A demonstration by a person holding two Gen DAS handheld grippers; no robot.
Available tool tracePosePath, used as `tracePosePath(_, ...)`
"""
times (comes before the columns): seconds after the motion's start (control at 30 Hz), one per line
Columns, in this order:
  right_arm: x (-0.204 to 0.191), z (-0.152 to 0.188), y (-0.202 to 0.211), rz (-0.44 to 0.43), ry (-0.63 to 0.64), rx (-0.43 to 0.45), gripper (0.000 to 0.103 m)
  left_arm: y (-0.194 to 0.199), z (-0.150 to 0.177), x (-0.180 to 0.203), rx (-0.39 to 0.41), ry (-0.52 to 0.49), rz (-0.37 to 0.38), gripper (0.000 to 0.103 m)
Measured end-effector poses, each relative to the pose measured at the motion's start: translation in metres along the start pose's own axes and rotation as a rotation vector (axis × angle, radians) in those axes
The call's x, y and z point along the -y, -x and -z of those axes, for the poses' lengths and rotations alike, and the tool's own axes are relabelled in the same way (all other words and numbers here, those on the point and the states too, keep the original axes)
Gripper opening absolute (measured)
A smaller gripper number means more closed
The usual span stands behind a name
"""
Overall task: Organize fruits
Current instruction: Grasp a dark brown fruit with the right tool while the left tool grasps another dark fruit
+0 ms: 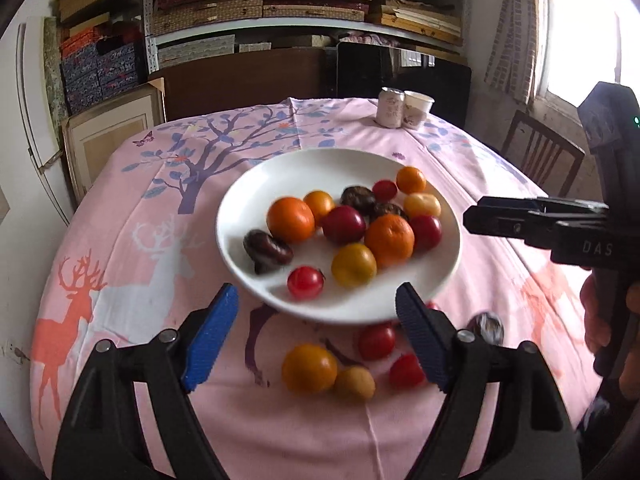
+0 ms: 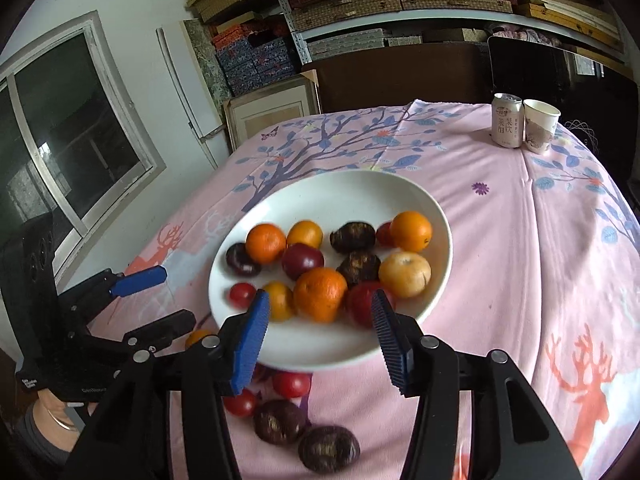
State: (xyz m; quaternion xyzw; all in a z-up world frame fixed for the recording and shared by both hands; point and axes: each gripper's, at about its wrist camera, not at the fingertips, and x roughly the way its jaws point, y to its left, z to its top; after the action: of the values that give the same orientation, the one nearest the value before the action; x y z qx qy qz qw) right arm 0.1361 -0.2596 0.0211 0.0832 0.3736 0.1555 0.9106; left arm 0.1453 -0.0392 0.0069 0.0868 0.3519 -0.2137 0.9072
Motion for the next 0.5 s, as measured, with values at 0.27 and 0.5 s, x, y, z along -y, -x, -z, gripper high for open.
tracePosePath(0.27, 0.000, 0.076, 0.008, 0.010, 0.016, -0.027, 0.054, 0.002, 0.064, 0.026, -0.094, -0.118, 0.000, 0.060)
tracePosePath(0.5, -0.011, 0.089, 0.001, 0.045, 0.079, -0.074, 0.054, -0.017, 0.061, 0.030, -0.127, -0.133, -0.010, 0.046)
